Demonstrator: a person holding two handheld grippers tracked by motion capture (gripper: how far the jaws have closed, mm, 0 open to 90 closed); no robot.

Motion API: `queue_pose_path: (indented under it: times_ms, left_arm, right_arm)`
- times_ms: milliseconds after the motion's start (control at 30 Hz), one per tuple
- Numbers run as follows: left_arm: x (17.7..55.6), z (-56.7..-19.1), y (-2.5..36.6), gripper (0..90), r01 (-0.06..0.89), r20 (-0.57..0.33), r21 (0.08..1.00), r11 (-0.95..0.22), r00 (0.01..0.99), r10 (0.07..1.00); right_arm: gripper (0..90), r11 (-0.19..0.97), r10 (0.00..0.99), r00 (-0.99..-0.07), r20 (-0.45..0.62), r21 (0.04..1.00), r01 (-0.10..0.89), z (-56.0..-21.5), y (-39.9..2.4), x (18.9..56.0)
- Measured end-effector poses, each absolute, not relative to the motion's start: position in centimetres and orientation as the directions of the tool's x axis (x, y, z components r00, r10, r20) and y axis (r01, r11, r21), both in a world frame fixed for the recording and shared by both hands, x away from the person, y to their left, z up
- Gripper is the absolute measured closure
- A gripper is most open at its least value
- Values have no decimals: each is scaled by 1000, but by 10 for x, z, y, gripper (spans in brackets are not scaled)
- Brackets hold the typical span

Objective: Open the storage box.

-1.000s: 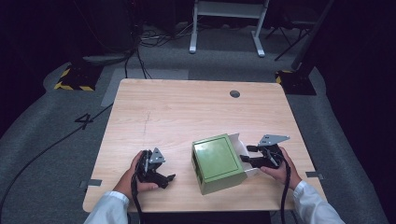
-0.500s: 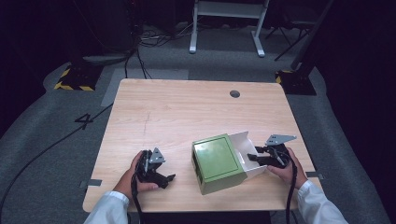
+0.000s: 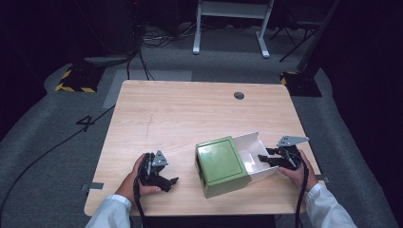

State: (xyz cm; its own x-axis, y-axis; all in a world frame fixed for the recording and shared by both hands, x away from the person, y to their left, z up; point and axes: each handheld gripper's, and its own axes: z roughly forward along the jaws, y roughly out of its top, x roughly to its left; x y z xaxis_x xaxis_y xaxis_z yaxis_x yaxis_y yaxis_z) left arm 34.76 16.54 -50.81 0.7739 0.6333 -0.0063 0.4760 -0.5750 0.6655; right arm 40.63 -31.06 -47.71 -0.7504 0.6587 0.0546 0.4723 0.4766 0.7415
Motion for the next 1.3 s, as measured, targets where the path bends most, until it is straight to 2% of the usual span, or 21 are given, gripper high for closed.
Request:
queue_pose_path:
  times_ms: [500, 700, 1033, 1300]
  left_arm:
    - [348, -508, 165, 5, 476, -6, 666, -575, 774, 633]
    - [348, -508, 165, 5, 476, -6, 666, -575, 774, 633]
    - [348, -508, 165, 5, 476, -6, 666, -575, 774, 633]
    - [348, -508, 165, 5, 476, -6, 665, -575, 774, 634]
  right_arm:
    - [554, 478, 660, -749, 49, 743, 469, -477, -316, 409]
    - [520, 474, 664, -747, 36, 752, 458, -472, -318, 407]
    - [401, 456, 688, -725, -7, 783, 424, -456, -327, 401]
    - [370, 444, 702, -712, -32, 801, 401, -446, -336, 395]
